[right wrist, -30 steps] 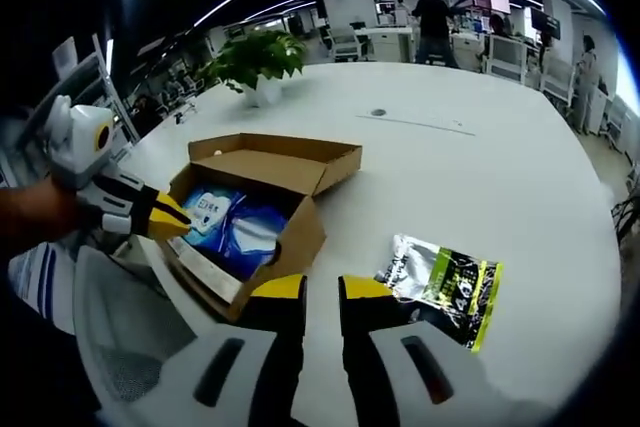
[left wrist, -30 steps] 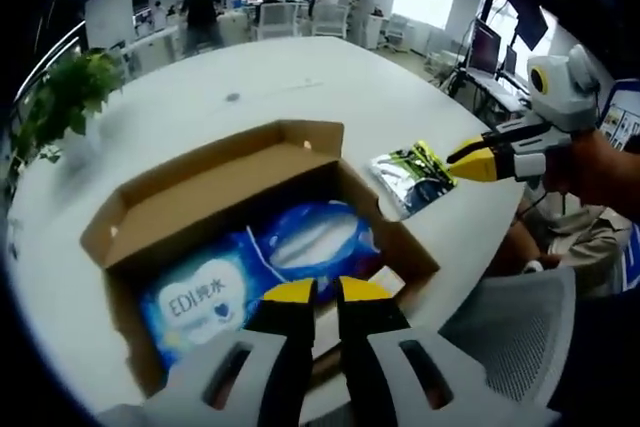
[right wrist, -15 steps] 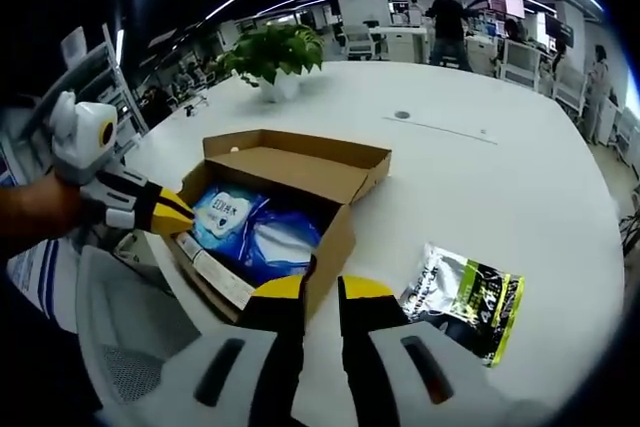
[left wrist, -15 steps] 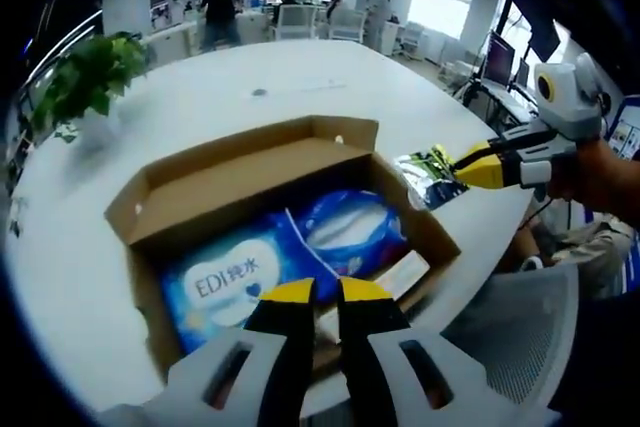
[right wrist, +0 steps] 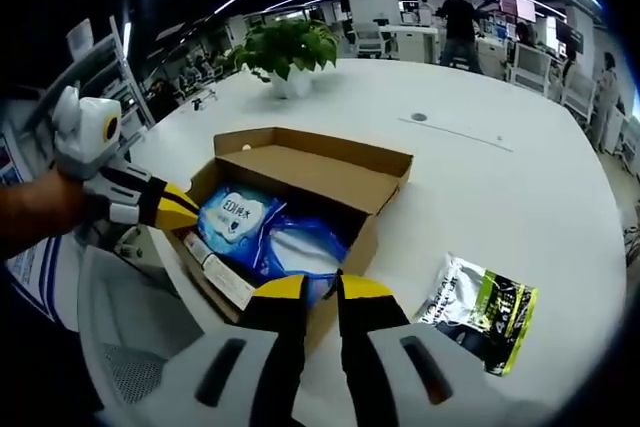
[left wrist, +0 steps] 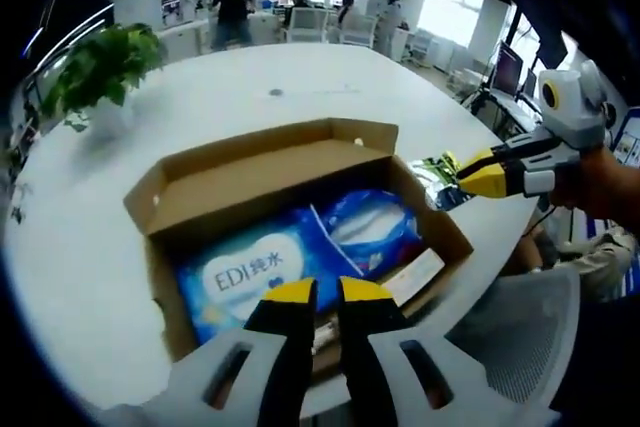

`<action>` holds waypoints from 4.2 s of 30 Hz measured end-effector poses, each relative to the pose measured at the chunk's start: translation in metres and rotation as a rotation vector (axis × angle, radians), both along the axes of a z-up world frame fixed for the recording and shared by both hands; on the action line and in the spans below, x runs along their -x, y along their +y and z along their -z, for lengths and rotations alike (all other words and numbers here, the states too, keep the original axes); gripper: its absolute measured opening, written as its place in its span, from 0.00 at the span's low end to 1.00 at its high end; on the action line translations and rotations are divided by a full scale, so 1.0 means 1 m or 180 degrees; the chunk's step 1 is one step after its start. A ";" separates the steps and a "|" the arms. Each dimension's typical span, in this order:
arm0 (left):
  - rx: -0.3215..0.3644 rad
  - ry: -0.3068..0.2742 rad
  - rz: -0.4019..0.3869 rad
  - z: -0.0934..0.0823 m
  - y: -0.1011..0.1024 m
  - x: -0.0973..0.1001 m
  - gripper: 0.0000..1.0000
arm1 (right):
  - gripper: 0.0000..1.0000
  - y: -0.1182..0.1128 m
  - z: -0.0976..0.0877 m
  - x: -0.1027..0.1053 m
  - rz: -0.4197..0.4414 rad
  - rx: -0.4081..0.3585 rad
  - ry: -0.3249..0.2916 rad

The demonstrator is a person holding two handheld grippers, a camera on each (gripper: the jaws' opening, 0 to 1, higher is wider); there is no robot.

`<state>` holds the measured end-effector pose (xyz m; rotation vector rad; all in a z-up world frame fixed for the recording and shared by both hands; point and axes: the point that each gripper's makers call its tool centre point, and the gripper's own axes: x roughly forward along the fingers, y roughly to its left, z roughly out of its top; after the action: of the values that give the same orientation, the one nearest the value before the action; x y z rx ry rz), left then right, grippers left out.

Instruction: Operate the shoe box by opening the lid, removing the specified soft item, and placing it in the target area until the item is outside and the box remains undamaged.

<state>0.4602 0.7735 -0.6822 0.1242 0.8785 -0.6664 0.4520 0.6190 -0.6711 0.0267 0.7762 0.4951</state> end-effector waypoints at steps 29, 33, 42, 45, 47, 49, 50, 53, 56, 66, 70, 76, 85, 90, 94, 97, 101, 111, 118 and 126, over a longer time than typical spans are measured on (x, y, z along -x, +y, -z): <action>0.0016 0.0047 -0.0184 0.008 0.032 -0.006 0.06 | 0.09 0.041 0.011 -0.009 -0.0220 0.0007 0.0076; 0.0014 0.0063 -0.0190 0.010 0.036 -0.006 0.06 | 0.09 0.047 0.013 -0.009 -0.0231 0.0000 0.0081; -0.0004 0.0091 -0.0203 0.015 0.048 -0.006 0.06 | 0.09 0.061 0.017 -0.011 -0.0294 0.0011 0.0105; -0.0004 0.0099 -0.0212 0.016 0.052 -0.007 0.06 | 0.09 0.067 0.019 -0.013 -0.0311 0.0006 0.0115; -0.0003 0.0100 -0.0216 0.016 0.054 -0.008 0.06 | 0.09 0.070 0.020 -0.014 -0.0327 0.0005 0.0121; -0.0009 0.0109 -0.0221 0.017 0.057 -0.009 0.06 | 0.09 0.074 0.021 -0.015 -0.0339 0.0002 0.0127; -0.0007 0.0112 -0.0223 0.018 0.057 -0.010 0.06 | 0.09 0.076 0.022 -0.015 -0.0349 -0.0002 0.0135; -0.0007 0.0124 -0.0219 0.019 0.058 -0.011 0.06 | 0.09 0.080 0.024 -0.017 -0.0372 0.0006 0.0148; -0.0012 0.0124 -0.0200 0.020 0.058 -0.013 0.06 | 0.09 0.083 0.025 -0.018 -0.0394 0.0013 0.0153; -0.0012 0.0145 -0.0193 0.023 0.064 -0.020 0.07 | 0.09 0.094 0.031 -0.026 -0.0430 0.0022 0.0185; -0.0010 0.0168 -0.0183 0.027 0.067 -0.023 0.07 | 0.09 0.101 0.036 -0.028 -0.0456 0.0013 0.0215; -0.0038 0.0198 -0.0136 0.031 0.067 -0.023 0.08 | 0.09 0.109 0.042 -0.030 -0.0499 0.0021 0.0264; -0.0007 0.0238 -0.0126 0.035 0.069 -0.022 0.07 | 0.09 0.116 0.054 -0.038 -0.0529 0.0040 0.0323; 0.0007 0.0254 -0.0121 0.037 0.069 -0.023 0.07 | 0.09 0.118 0.059 -0.041 -0.0538 0.0058 0.0343; -0.0001 0.0254 -0.0106 0.038 0.070 -0.023 0.07 | 0.09 0.116 0.062 -0.043 -0.0513 0.0064 0.0369; 0.0011 0.0253 -0.0120 0.038 0.071 -0.025 0.07 | 0.09 0.116 0.065 -0.045 -0.0515 0.0070 0.0386; 0.0016 0.0260 -0.0119 0.039 0.072 -0.026 0.07 | 0.09 0.117 0.068 -0.048 -0.0514 0.0073 0.0401; 0.0022 0.0265 -0.0103 0.040 0.071 -0.031 0.07 | 0.08 0.125 0.078 -0.051 -0.0532 0.0066 0.0470; 0.0012 0.0291 -0.0124 0.043 0.075 -0.031 0.07 | 0.07 0.126 0.083 -0.052 -0.0561 0.0073 0.0495; 0.0022 0.0317 -0.0137 0.045 0.075 -0.031 0.07 | 0.07 0.129 0.087 -0.053 -0.0575 0.0066 0.0519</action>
<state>0.4909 0.8488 -0.7271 0.0661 0.9720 -0.6397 0.5048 0.7479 -0.7580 -0.0229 0.9486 0.6623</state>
